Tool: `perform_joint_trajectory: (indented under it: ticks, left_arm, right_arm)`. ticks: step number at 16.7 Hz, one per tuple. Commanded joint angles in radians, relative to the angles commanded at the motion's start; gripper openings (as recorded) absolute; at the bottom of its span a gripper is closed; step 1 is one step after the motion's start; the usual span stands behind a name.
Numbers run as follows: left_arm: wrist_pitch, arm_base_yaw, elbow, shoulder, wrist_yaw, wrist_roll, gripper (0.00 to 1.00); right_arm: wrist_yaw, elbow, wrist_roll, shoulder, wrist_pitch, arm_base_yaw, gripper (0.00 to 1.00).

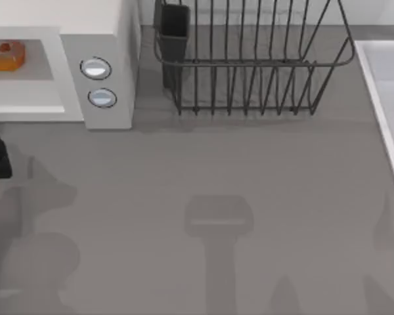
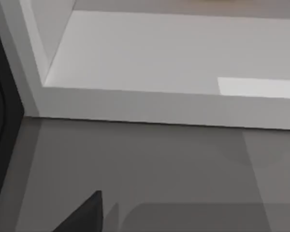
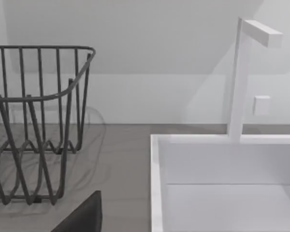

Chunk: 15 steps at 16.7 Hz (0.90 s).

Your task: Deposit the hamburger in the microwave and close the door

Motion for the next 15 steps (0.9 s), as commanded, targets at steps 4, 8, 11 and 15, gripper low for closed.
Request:
perform_joint_trajectory:
  ticks: [4, 8, 11, 15]
  left_arm:
    - [0.04, 0.013, -0.054, -0.043, 0.009, 0.005, 1.0]
    - [0.035, 0.008, -0.05, -0.041, 0.008, 0.004, 1.0]
    - [-0.03, 0.007, -0.02, -0.11, 0.006, 0.004, 1.0]
    - [-0.261, 0.007, 0.018, -0.266, 0.004, 0.003, 1.0]
  right_arm:
    - [0.0, 0.0, 0.0, 0.0, 0.0, 0.0, 1.0]
    - [0.0, 0.0, 0.0, 0.0, 0.0, 0.0, 1.0]
    - [0.0, 0.0, 0.0, 0.0, 0.0, 0.0, 1.0]
    - [0.0, 0.0, 0.0, 0.0, 0.0, 0.0, 1.0]
